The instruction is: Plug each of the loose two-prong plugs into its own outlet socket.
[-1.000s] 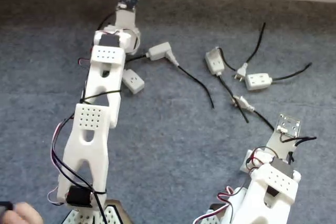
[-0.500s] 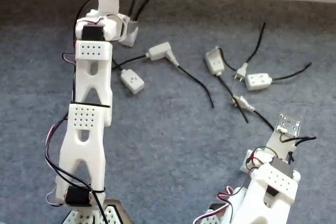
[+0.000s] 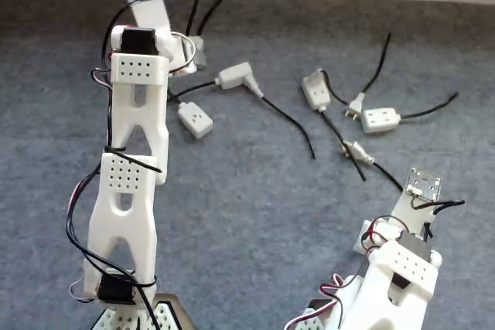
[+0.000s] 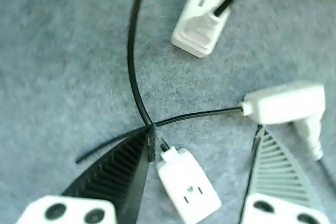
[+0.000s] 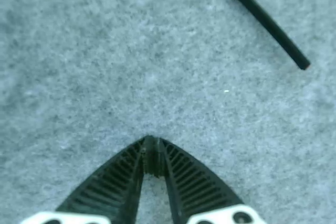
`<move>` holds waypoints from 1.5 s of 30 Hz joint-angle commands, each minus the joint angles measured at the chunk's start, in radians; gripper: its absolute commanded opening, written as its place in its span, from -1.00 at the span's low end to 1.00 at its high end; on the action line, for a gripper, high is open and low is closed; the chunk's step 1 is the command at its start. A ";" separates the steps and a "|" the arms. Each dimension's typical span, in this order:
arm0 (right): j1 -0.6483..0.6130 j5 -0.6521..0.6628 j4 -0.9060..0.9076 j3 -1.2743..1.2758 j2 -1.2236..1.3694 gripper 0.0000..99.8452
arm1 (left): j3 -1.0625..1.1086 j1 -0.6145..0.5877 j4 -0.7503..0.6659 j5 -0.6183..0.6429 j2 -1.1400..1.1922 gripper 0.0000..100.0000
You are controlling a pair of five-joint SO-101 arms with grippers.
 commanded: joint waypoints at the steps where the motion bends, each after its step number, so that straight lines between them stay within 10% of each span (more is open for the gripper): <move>1: -0.013 0.003 -0.013 0.002 -0.013 -0.98 | 0.099 0.036 0.012 0.178 -0.070 -0.41; 7: -0.016 0.005 -0.012 0.002 -0.013 -0.98 | 0.341 0.054 0.017 0.376 -0.071 -0.41; 22: -0.016 0.006 -0.012 0.002 -0.013 -0.98 | 0.463 0.087 0.025 0.374 -0.068 -0.57; 28: -0.013 0.005 -0.012 0.002 -0.013 -0.98 | 0.464 0.122 0.031 0.101 -0.082 -1.00; 45: -0.015 0.003 -0.012 0.002 -0.013 -0.98 | 1.167 0.166 0.029 -0.226 -0.869 -0.95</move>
